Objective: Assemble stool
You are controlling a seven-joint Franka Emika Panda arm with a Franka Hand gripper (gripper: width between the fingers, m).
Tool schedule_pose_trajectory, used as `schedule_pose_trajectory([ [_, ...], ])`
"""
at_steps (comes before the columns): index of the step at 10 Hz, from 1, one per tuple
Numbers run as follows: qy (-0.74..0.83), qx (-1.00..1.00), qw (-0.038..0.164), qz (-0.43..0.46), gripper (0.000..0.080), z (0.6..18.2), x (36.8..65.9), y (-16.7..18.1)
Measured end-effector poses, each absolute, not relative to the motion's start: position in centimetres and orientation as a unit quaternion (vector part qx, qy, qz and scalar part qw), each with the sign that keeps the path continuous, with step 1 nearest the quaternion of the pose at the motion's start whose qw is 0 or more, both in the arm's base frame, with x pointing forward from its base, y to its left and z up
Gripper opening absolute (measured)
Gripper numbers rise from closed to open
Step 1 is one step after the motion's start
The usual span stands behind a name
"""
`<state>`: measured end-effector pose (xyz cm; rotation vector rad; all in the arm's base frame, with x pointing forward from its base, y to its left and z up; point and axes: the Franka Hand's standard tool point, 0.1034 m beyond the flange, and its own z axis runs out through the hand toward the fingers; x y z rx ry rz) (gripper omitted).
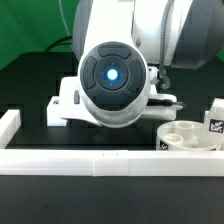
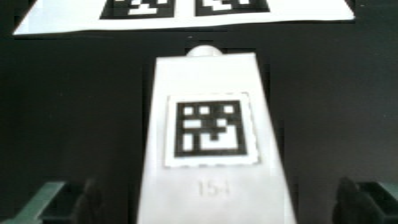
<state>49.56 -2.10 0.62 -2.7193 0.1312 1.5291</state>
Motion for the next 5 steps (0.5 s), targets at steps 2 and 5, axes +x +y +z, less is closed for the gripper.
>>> schedule_pose_trajectory([
  [2,0.042,-0.871,0.010,0.489,0.0438,0.65,49.63,-2.13],
  [5,0.041,-0.873,0.009,0.486,0.0335,0.89,49.85,-2.09],
])
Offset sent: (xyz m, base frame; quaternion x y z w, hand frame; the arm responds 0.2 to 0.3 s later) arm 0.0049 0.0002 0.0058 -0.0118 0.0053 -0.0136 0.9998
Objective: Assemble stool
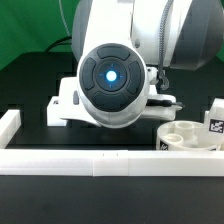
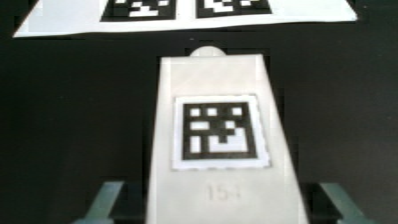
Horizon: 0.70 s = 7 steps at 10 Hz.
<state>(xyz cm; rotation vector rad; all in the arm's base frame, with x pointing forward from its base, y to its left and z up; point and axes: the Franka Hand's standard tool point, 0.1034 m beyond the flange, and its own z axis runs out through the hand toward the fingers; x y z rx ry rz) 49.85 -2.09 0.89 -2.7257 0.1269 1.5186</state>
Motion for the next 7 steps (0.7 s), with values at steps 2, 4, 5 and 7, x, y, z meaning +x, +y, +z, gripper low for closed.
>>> schedule_pose_trajectory([
  [2,0.038,-0.877,0.011,0.478,0.0335,2.3,50.8,-1.8],
  [4,0.030,-0.878,0.016,0.477,0.0335,5.5,51.6,-0.8],
  [5,0.028,-0.881,0.017,0.472,0.0335,6.3,51.9,-0.7],
  [7,0.029,-0.887,0.016,0.460,0.0337,5.6,52.2,-0.9],
])
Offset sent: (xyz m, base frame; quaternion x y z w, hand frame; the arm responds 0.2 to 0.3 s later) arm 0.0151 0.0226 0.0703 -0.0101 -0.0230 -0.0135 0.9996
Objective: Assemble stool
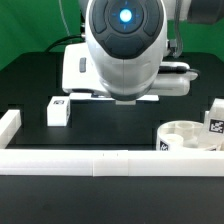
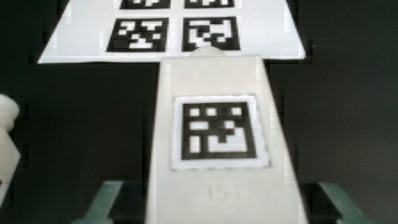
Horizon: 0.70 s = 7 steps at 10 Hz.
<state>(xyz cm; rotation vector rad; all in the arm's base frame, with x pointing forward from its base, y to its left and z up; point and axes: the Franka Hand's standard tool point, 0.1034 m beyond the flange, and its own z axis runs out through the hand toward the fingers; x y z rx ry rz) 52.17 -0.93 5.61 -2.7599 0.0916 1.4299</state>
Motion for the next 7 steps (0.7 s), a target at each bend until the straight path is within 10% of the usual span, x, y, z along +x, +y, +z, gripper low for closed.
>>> schedule_pose_trajectory([
  [3,0.029,-0.908,0.013,0.419,0.0337,5.1,53.6,-0.9],
  [7,0.026,-0.955,0.016,0.295,0.0337,9.1,56.0,0.8],
])
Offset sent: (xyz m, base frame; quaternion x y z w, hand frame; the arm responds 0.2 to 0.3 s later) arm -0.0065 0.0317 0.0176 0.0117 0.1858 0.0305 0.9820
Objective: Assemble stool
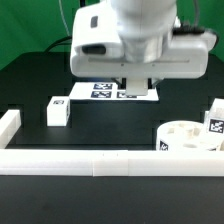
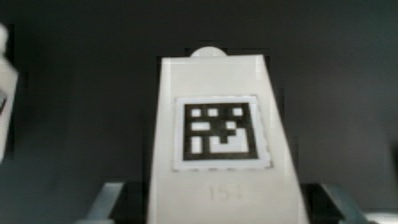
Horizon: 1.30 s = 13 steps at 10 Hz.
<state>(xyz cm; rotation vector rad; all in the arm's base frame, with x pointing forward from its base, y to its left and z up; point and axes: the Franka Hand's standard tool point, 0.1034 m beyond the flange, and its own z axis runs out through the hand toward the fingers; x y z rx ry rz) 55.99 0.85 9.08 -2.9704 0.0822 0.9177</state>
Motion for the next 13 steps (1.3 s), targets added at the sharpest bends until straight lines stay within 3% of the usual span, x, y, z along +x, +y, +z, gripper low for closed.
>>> schedule_pose_trajectory([
  [5,0.033,-0.992,0.016,0.123,0.0337,8.1,57.5,1.0],
  [8,0.019,-0.999,0.014,0.027,0.0337,11.2,60.4,2.6],
  [13,0.005,-0.994,0.002,-0.113,0.0337,10.8,61.9,2.8],
])
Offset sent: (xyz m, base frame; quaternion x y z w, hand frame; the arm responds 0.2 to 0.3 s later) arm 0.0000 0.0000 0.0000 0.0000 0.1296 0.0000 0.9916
